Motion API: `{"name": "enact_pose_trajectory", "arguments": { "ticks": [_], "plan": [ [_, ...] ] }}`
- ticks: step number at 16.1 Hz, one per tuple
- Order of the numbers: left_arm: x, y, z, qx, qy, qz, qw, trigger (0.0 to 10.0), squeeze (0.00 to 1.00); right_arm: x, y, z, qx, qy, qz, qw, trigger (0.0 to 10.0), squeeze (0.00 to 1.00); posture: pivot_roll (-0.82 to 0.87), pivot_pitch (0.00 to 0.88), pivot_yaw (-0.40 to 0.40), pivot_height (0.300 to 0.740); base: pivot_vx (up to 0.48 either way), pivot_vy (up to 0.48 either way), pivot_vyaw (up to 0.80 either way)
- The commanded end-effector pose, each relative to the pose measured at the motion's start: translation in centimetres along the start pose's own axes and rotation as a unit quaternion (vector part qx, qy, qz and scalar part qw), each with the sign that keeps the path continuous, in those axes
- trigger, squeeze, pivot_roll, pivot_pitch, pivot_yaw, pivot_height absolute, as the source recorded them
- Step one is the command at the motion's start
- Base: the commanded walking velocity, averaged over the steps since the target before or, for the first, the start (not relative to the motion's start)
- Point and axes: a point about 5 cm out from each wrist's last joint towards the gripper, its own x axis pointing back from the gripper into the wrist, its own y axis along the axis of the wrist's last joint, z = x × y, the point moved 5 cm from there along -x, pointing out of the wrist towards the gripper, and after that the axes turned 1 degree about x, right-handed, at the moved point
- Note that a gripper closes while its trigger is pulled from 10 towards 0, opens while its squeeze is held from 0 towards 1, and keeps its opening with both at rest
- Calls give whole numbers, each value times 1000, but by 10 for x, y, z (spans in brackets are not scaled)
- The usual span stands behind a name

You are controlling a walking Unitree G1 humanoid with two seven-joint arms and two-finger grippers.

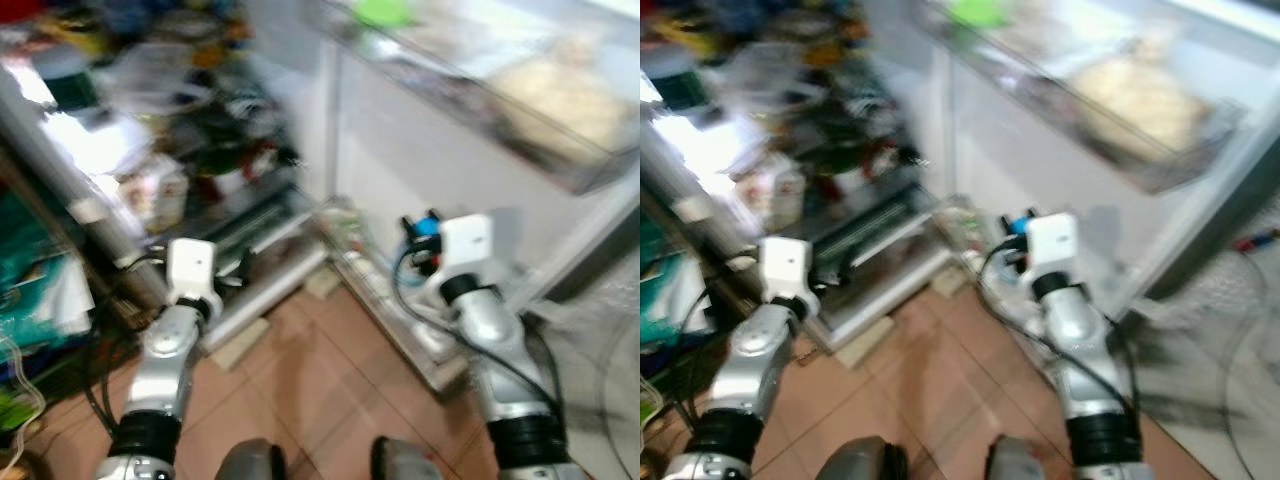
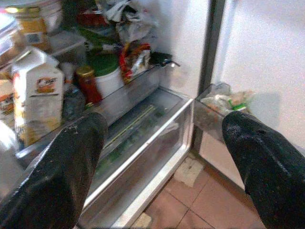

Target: Restocking fridge

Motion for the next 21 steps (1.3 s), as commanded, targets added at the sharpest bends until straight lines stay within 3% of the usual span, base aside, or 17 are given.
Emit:
{"name": "enact_pose_trajectory", "arguments": {
  "ticks": [1, 4, 10, 21],
  "plan": [
    [2, -3, 8, -6, 7, 8, 1000, 10000, 0, -3, 10, 7, -2, 9, -20, 1000, 10000, 0, -5, 114, 23, 740, 0, 450, 0],
    [2, 0, 2, -12, -8, -4, 1000, 10000, 0, -3, 10, 7, 0, 8, -20, 1000, 10000, 0, -6, 115, 25, 740, 243, 349, 0],
    [1, 0, -2, -14, -20, -4, 1000, 10000, 0, -3, 11, 3, 6, -3, -24, 1000, 10000, 0, -10, 117, 28, 740, 127, 0, 0],
    [0, 1, -5, 1, -25, -9, 1000, 10000, 0, -5, 12, -2, 14, -12, -24, 1000, 10000, 0, -12, 108, 21, 740, 319, 0, -48]
  ]
}}
